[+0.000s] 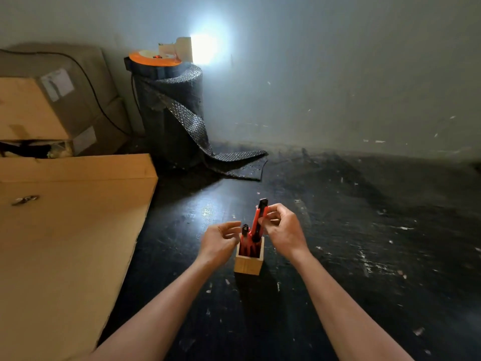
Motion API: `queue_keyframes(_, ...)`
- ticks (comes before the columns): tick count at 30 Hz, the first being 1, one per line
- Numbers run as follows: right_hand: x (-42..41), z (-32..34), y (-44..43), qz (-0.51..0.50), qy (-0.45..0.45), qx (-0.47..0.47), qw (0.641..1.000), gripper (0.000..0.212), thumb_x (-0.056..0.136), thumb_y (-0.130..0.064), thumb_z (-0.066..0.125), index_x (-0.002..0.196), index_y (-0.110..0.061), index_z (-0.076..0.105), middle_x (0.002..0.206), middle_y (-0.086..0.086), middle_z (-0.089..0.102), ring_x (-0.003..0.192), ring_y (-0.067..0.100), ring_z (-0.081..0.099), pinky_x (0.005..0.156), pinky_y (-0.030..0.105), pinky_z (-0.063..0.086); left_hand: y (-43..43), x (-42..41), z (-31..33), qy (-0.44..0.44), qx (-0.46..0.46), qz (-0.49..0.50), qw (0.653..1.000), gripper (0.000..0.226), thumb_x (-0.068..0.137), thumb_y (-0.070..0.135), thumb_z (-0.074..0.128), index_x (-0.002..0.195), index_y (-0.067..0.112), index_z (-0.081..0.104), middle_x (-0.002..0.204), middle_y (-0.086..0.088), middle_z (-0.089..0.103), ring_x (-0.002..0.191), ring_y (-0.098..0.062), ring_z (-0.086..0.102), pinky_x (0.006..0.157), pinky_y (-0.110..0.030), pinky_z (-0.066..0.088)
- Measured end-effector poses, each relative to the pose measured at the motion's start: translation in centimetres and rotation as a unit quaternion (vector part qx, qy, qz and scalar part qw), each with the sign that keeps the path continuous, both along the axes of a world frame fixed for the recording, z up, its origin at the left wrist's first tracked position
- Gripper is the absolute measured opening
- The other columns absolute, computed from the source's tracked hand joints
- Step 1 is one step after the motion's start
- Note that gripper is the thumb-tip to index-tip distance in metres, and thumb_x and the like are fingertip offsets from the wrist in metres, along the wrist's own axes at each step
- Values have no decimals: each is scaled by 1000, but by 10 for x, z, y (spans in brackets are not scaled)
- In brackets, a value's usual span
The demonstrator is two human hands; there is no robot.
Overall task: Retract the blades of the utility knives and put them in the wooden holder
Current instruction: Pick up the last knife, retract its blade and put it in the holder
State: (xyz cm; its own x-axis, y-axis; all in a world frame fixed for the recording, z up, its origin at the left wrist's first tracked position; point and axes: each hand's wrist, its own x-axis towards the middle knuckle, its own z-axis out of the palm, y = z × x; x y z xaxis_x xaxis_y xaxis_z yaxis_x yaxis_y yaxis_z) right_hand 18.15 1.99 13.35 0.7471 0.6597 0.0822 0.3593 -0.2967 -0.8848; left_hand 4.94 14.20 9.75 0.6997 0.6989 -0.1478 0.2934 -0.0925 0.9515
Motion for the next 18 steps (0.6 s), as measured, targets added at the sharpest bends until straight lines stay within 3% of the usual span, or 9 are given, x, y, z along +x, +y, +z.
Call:
queue_keyframes(4, 10, -27, 6, -6, -6, -62, 998, 7, 93, -19, 72, 98, -19, 66, 93, -4, 72, 88, 10, 69, 71, 22, 53, -4, 7, -29, 83, 40, -22, 996, 69, 80, 12, 85, 143, 12, 57, 137, -9, 66, 124, -21, 64, 105, -38, 54)
queue_keyframes(9, 17, -62, 12, 4, -5, -141, 990, 4, 93, -21, 70, 96, -23, 69, 92, -7, 73, 88, 12, 69, 79, 35, 59, -4, 21, -57, 151, 41, -32, 987, 93, 74, 27, 90, 153, 14, 44, 149, -9, 57, 135, -26, 56, 110, -43, 49)
queue_keyframes(14, 18, -80, 14, 10, -4, -200, 980, 5, 90, -21, 68, 94, -23, 71, 92, -3, 75, 87, 17, 70, 81, 43, 60, -2, 28, -79, 157, 23, -38, 987, 78, 78, 15, 86, 148, 21, 52, 142, -1, 64, 132, -23, 60, 111, -44, 48)
queue_keyframes(18, 22, -85, 12, 6, 0, -209, 978, 8, 92, -19, 66, 97, -21, 72, 94, -3, 74, 89, 16, 68, 78, 36, 57, -2, 29, -85, 143, 10, -24, 989, 73, 82, 6, 82, 147, 23, 52, 142, 0, 63, 131, -19, 60, 112, -44, 47)
